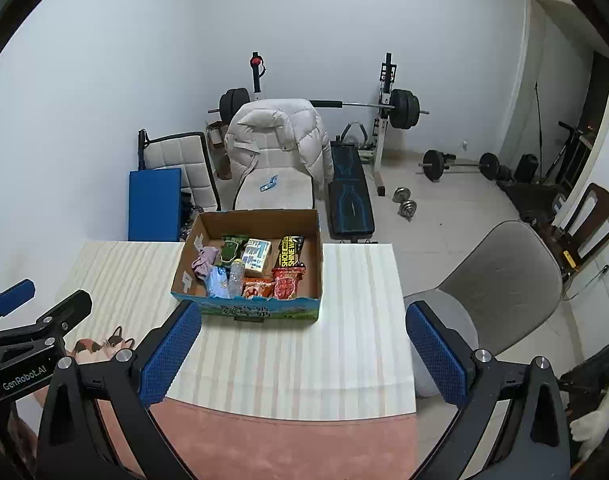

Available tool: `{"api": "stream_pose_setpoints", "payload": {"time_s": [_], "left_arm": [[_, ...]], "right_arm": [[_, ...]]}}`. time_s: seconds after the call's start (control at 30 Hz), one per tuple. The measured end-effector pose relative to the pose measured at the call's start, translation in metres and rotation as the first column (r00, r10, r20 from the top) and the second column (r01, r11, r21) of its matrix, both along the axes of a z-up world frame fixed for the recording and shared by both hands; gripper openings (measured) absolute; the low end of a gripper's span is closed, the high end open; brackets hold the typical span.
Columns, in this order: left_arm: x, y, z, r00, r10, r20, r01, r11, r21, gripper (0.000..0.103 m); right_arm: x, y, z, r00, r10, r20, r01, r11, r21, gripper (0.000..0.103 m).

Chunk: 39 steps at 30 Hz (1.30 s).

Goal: Organize soft objects

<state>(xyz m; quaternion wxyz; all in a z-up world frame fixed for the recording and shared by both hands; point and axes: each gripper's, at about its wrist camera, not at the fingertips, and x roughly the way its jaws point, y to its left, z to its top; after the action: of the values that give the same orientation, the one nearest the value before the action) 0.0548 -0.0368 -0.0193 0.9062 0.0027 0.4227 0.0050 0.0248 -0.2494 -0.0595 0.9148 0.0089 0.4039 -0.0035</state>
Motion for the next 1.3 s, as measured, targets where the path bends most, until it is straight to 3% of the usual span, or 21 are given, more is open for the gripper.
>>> {"api": "stream_pose_setpoints", "payload": {"time_s": [0.43,1.3], "left_arm": [[-0.004,-0.003,0.011,0.999,-0.002,0.039,0.002,1.000,0.001,0.102],[-0.011,-0.002,0.017,0.999,0.005,0.044,-0.005,1.000,0.011,0.102]], "right_arm": [[-0.006,0.003,0.017,0.999,0.001,0.036,-0.001,1.000,-0.007,0.103],[-0.008,0.003,0.014,0.999,0.005,0.036,-0.005,1.000,-0.008,0.103]]}}
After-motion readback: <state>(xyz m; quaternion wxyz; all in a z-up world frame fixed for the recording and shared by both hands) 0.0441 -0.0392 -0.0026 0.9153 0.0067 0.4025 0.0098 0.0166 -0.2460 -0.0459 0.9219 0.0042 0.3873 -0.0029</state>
